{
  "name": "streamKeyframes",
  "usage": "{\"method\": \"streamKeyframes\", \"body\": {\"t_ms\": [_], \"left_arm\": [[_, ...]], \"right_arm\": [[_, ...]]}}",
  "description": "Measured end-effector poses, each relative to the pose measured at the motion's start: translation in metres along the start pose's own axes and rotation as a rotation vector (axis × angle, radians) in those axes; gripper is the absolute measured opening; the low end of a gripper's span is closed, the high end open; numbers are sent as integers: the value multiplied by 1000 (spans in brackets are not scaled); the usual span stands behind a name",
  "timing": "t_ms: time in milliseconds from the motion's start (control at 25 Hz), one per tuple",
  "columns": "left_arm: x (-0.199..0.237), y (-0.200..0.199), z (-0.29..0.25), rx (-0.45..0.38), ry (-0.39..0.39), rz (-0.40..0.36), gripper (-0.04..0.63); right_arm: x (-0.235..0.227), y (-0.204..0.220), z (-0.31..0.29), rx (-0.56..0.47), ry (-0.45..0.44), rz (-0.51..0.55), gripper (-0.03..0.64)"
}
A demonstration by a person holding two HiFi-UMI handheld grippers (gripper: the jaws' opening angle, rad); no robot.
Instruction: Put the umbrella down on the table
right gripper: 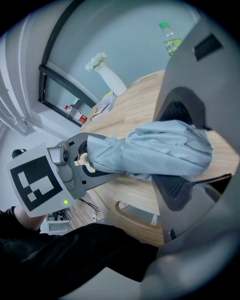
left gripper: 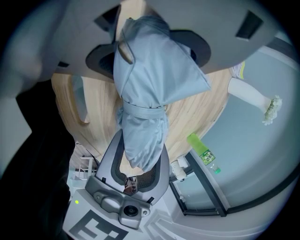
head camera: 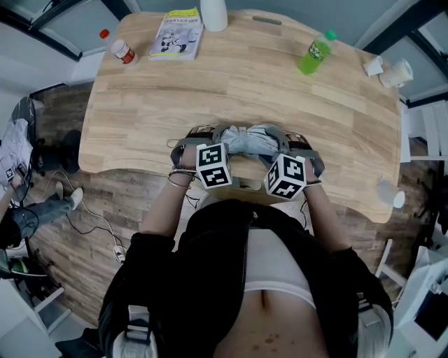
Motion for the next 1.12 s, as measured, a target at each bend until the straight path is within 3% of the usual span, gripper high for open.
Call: {"method": "streamKeyframes", "body": {"t_ms": [1120], "left_arm": [[-4, 8, -11, 23, -12, 47, 299]], "right_arm": [[4, -1, -10, 22, -24, 14, 299]]}}
Point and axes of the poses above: the fingertips, and each gripper's own axes: z backward along the fingers, x to its left, y out of its underside, the point moved 3 cm from there along z, backward along the fingers
